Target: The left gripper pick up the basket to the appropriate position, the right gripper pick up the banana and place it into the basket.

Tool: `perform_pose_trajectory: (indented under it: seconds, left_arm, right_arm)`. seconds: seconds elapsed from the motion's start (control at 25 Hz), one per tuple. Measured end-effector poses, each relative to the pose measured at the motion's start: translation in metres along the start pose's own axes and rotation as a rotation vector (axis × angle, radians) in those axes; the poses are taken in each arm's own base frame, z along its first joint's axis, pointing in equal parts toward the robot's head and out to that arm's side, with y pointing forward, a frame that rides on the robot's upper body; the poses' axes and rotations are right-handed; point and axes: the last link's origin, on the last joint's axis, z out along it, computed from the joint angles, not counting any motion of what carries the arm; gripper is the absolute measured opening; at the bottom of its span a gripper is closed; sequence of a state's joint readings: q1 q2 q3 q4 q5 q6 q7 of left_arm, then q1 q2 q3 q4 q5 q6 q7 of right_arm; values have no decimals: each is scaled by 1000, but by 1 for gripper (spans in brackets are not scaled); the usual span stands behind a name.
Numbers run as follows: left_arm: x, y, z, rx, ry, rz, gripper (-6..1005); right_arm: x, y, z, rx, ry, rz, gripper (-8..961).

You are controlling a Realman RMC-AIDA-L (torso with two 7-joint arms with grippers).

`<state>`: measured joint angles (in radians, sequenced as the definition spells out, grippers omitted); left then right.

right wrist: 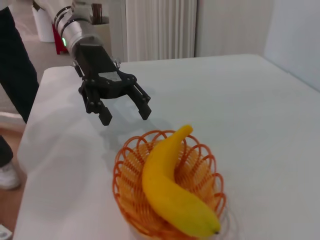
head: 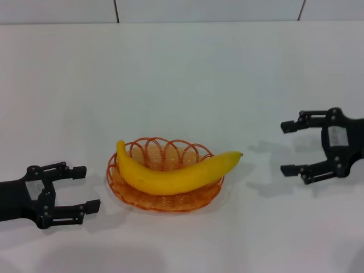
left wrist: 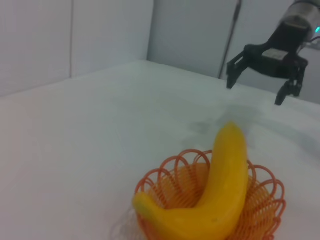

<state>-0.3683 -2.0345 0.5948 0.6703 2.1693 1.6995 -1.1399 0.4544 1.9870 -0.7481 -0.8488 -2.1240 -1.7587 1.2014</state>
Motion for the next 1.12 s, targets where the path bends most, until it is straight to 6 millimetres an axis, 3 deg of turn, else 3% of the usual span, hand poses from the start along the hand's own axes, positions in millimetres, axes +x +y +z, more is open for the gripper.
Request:
perform_pose_trajectory:
  seconds: [0.4,0.64,1.12]
  left_arm:
    - [-5,4,6,-6,16,82,847]
    - [-14,3,8,27,7,65,847]
    - [-9,-6,19,53,13,76,847]
  right_arm:
    - [25,15,18,-42,11,30,875]
    - [27,17,19,-35,-14,41,872]
    - [27,13,27,-35,-11,46,872]
